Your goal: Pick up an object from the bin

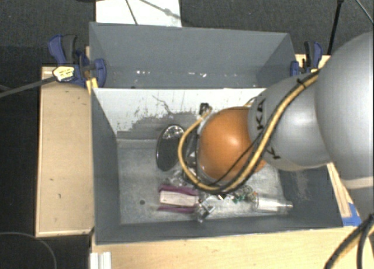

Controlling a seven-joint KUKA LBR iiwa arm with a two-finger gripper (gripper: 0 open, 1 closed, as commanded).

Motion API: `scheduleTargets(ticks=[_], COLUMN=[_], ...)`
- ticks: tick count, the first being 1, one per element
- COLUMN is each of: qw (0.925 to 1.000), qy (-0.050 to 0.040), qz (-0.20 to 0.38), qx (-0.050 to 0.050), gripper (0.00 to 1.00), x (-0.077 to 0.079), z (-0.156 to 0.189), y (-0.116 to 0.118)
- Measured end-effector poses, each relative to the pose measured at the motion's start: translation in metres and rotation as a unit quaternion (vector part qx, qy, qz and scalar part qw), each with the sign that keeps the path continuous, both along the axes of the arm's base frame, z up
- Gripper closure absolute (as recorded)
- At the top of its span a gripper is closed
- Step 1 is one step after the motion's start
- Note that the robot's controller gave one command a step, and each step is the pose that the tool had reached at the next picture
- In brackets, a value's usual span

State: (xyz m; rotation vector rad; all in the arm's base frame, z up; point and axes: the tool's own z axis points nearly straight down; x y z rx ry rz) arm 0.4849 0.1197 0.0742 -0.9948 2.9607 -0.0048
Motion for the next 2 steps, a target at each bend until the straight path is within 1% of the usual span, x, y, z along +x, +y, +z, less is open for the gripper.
scheduleTargets(ticks=[1, 2], qw=[1.0, 0.9981], qy=[0.0062, 0.004], qz=[-0.004, 0.061], qx=[-0.001, -0.001], gripper=[1.0, 1.0], x=[-0.004, 0.006], z=[-0.001, 0.147], y=[0.0, -0.013])
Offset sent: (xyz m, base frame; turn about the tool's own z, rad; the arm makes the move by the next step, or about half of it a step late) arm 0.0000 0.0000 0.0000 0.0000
